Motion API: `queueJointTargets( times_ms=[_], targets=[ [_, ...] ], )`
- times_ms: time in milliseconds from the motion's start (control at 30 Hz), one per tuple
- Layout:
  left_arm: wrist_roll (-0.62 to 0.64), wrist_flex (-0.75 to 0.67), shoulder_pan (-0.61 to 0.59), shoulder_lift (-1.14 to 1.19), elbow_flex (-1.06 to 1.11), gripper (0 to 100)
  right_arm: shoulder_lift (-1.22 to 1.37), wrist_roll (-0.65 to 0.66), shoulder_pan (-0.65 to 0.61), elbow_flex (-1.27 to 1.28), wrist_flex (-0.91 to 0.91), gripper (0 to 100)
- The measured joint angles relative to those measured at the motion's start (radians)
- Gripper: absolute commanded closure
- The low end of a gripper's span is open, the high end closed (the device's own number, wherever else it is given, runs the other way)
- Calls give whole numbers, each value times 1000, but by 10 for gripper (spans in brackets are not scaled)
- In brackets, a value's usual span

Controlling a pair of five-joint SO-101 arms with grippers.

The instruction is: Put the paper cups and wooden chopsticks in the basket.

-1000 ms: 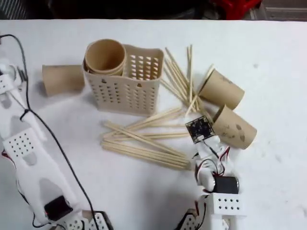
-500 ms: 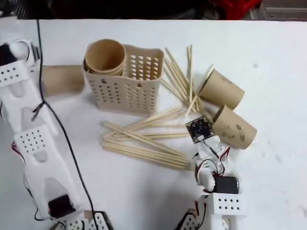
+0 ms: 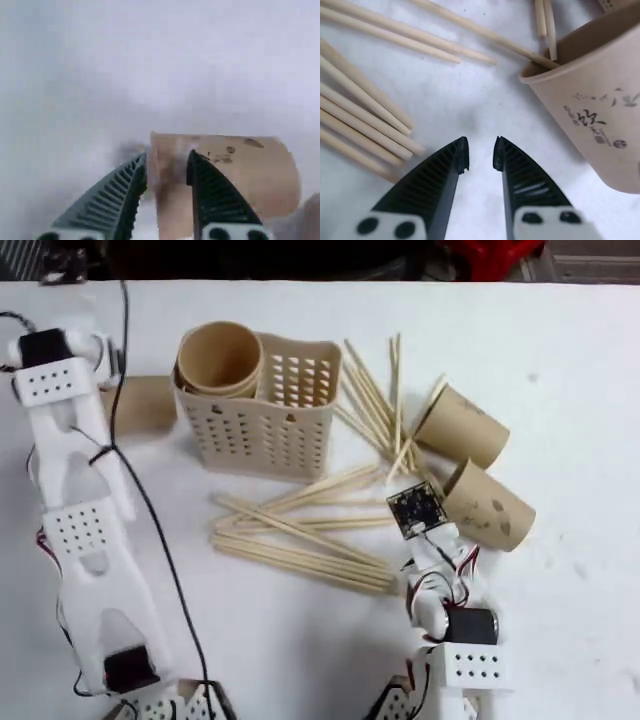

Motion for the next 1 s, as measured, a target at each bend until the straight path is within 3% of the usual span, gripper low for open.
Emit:
queueJointTargets(
  times_ms=[267, 633, 800, 1000],
  targets=[
    [-149, 55, -114, 51, -17, 849, 0, 0, -2, 0, 0, 907],
    [-410, 262, -420, 107, 8, 849, 0, 0, -3, 0, 0, 907],
    [-431, 275, -537, 75, -87, 849, 0, 0, 0, 0, 0, 907],
    [-388, 276, -548, -114, -107, 849, 0, 0, 0, 0, 0, 907]
  ],
)
